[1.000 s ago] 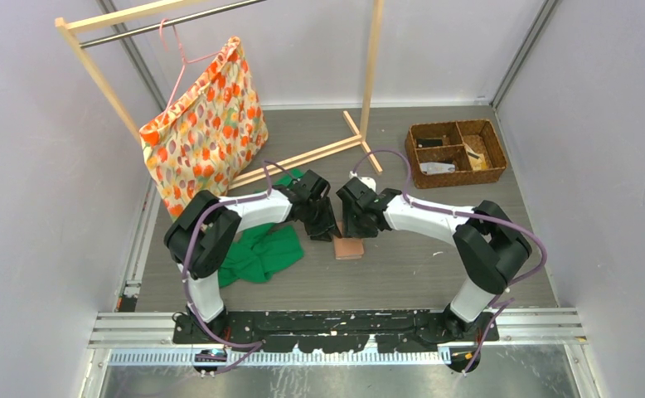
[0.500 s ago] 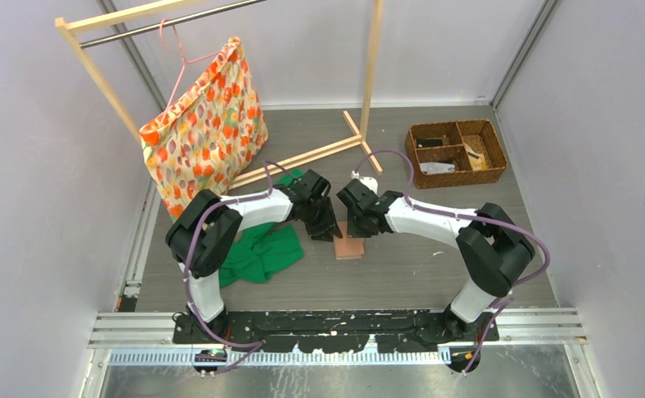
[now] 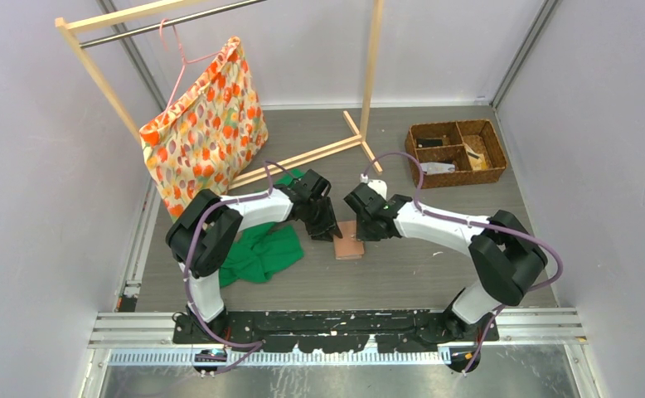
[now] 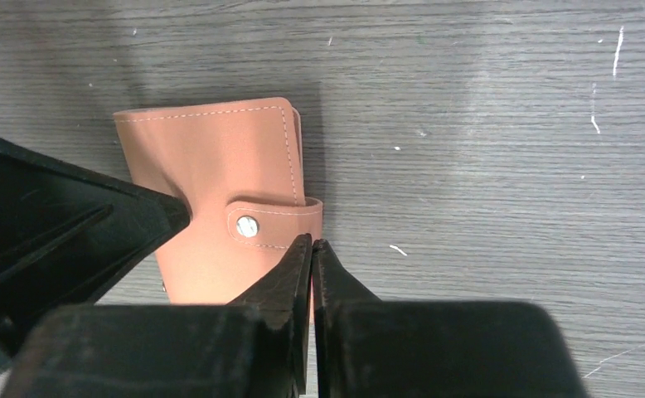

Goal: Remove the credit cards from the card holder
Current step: Open the card holder at the center of the board.

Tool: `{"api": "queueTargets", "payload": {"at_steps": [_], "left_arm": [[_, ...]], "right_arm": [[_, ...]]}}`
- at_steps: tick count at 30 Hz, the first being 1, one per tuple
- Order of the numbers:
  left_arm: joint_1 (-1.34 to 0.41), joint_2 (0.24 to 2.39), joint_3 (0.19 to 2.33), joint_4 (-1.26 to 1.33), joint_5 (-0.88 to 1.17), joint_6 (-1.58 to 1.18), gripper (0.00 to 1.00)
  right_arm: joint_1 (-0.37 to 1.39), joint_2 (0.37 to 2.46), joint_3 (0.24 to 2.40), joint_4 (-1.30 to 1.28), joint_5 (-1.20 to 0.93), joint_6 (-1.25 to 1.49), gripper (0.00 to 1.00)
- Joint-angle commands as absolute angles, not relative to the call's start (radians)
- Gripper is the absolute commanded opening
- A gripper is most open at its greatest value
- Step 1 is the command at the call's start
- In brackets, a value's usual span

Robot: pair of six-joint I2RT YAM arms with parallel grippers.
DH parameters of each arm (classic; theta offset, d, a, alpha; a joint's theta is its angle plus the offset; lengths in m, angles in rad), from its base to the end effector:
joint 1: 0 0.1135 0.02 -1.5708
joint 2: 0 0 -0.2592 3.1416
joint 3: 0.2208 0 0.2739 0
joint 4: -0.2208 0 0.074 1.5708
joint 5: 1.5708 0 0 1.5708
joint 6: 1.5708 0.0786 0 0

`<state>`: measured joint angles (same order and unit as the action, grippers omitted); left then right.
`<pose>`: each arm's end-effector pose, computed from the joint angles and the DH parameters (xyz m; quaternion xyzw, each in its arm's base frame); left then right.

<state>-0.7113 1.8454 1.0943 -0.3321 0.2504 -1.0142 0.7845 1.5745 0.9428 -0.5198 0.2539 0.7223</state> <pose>0.2880 -0.2739 0.0918 -0.1155 0.9564 -0.2607 0.0637 0.2497 0.2214 0.1262 -0.0038 0.9706 0.0509 0.2353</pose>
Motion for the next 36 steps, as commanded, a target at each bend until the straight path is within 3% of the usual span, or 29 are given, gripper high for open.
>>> {"api": "queueTargets", "payload": {"at_steps": [1,4,15,36], "left_arm": [[-0.721,1.901,1.05,-0.406,0.159,-0.985,0.36],[-0.721,1.896,1.042,-0.399,0.165,-0.985,0.36],[-0.721,1.905,1.058,-0.402,0.188,-0.98,0.38],[-0.721,1.931,1.064,-0.398,0.204,-0.988,0.38]], "right_arm": [[0.789,1.491,0.915,-0.454,0.263,0.744,0.14],[0.79,1.5,0.93,-0.444,0.235,0.737,0.26],[0.807,1.537,0.926,-0.371,0.208,0.686,0.4],[0.83,1.633,0.91,-0.332,0.232,0.661,0.5]]}}
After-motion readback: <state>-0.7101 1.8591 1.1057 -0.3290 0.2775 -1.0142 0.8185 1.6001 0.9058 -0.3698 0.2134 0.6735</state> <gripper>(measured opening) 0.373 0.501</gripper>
